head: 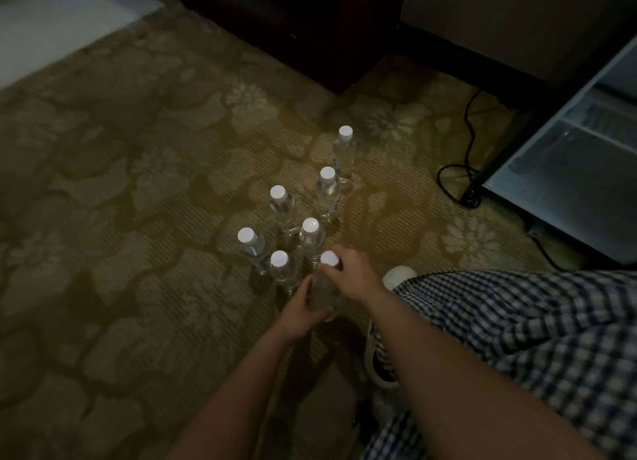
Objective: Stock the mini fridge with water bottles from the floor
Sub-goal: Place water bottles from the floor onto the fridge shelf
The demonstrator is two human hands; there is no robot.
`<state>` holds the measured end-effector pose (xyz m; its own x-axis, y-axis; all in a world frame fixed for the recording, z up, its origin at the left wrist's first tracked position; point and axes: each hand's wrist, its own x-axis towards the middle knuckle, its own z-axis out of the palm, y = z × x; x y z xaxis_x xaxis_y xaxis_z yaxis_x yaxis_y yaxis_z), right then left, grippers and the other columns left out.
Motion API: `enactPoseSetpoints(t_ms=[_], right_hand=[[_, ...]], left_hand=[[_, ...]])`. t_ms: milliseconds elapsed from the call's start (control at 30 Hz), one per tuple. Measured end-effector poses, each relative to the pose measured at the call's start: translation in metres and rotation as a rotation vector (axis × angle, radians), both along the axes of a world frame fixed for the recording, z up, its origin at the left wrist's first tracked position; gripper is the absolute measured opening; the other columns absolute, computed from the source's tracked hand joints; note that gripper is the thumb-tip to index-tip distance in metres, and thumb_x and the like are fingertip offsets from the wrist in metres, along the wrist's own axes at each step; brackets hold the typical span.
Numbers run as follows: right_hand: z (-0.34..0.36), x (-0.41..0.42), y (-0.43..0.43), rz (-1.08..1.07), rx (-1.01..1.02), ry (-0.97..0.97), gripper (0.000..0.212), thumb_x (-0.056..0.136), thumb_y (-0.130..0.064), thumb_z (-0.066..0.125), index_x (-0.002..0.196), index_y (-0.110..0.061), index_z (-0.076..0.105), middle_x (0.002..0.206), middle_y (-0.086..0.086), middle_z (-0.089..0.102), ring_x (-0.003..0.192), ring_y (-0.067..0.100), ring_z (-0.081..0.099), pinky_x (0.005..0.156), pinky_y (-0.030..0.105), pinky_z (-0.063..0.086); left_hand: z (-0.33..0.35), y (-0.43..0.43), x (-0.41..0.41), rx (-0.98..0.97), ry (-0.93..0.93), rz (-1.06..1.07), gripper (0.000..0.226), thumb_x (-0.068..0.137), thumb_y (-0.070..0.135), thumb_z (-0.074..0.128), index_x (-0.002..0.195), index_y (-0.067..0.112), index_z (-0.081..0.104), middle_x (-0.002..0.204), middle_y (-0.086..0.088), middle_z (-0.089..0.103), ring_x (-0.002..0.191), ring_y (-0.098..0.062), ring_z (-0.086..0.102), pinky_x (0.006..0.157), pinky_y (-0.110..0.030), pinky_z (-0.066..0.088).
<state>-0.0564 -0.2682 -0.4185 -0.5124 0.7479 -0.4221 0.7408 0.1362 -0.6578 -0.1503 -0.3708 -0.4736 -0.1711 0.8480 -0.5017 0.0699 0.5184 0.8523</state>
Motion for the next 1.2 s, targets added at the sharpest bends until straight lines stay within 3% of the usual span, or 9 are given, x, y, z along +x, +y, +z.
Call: enactPoseSetpoints(t_ms=[133,267,433,600,800,867,933,1067,1200], right_hand=[[0.026,0.000,0.011,-0.016,0.063,0.078,0.028,0.091,-0.035,0.055,0.106,-0.013,0.061,0.102,0.007,0.067,0.095,0.022,0.061,0.084,0.038,0.050],[0.066,0.007,0.025,-0.046,0.139,0.194,0.031,0.091,-0.035,0.054,0.106,-0.009,0.062,0.097,0.009,0.067,0.090,0.023,0.061,0.072,0.029,0.043],[0.119,0.024,0.041,-0.041,0.234,0.273,0.025,0.093,-0.036,0.052,0.103,-0.015,0.061,0.079,-0.009,0.055,0.077,0.010,0.052,0.062,0.022,0.035],[0.159,0.055,0.066,-0.094,0.369,0.297,0.019,0.090,-0.038,0.056,0.090,-0.019,0.054,0.067,-0.013,0.047,0.061,0.000,0.043,0.054,0.019,0.030],[0.208,0.105,0.107,-0.127,0.566,0.247,0.032,0.084,-0.040,0.064,0.103,-0.015,0.061,0.083,-0.006,0.056,0.075,0.010,0.051,0.056,0.018,0.032],[0.222,0.126,0.123,-0.134,0.622,0.215,0.031,0.084,-0.038,0.066,0.106,-0.016,0.059,0.086,-0.008,0.054,0.078,0.008,0.049,0.057,0.016,0.031],[0.233,0.150,0.140,-0.157,0.660,0.197,0.033,0.083,-0.037,0.066,0.108,-0.016,0.059,0.091,-0.007,0.056,0.083,0.008,0.050,0.066,0.020,0.037],[0.240,0.204,0.172,-0.184,0.716,0.096,0.030,0.083,-0.040,0.065,0.101,-0.018,0.057,0.085,-0.006,0.052,0.078,0.012,0.048,0.062,0.025,0.035],[0.226,0.253,0.201,-0.217,0.740,-0.009,0.032,0.084,-0.045,0.063,0.099,-0.018,0.055,0.087,-0.002,0.050,0.078,0.016,0.049,0.063,0.028,0.036]], left_hand=[[0.014,0.007,-0.002,0.007,0.022,0.010,0.066,0.082,0.016,0.067,0.138,0.022,0.034,0.130,0.003,0.050,0.117,-0.011,0.051,0.088,-0.021,0.046],[0.044,0.030,0.001,0.106,0.070,0.060,0.052,0.079,0.013,0.071,0.122,0.024,0.046,0.114,0.007,0.057,0.112,-0.014,0.055,0.089,-0.024,0.047],[0.085,0.065,0.004,0.168,0.156,0.048,0.073,0.066,0.035,0.078,0.131,0.020,0.046,0.128,-0.006,0.058,0.120,-0.023,0.053,0.101,-0.049,0.046],[0.126,0.109,0.024,0.293,0.186,-0.058,0.081,0.053,0.051,0.075,0.124,0.021,0.051,0.113,-0.003,0.065,0.106,-0.023,0.062,0.090,-0.048,0.053],[0.171,0.179,0.072,0.449,0.258,-0.110,0.059,0.070,0.021,0.078,0.123,0.015,0.053,0.107,-0.003,0.065,0.098,-0.023,0.061,0.076,-0.029,0.052],[0.185,0.201,0.093,0.496,0.264,-0.135,0.051,0.072,0.014,0.077,0.118,0.015,0.055,0.094,0.004,0.063,0.082,-0.012,0.058,0.063,-0.014,0.046],[0.199,0.220,0.117,0.531,0.255,-0.183,0.046,0.074,0.007,0.074,0.116,0.015,0.055,0.089,0.006,0.061,0.077,-0.007,0.055,0.058,-0.009,0.046],[0.213,0.261,0.161,0.507,0.255,-0.323,0.052,0.070,0.012,0.079,0.115,0.017,0.054,0.104,-0.001,0.063,0.099,-0.019,0.061,0.083,-0.030,0.051],[0.200,0.300,0.203,0.469,0.309,-0.440,0.057,0.066,0.023,0.082,0.115,0.018,0.053,0.108,-0.006,0.063,0.102,-0.023,0.059,0.088,-0.038,0.052]])
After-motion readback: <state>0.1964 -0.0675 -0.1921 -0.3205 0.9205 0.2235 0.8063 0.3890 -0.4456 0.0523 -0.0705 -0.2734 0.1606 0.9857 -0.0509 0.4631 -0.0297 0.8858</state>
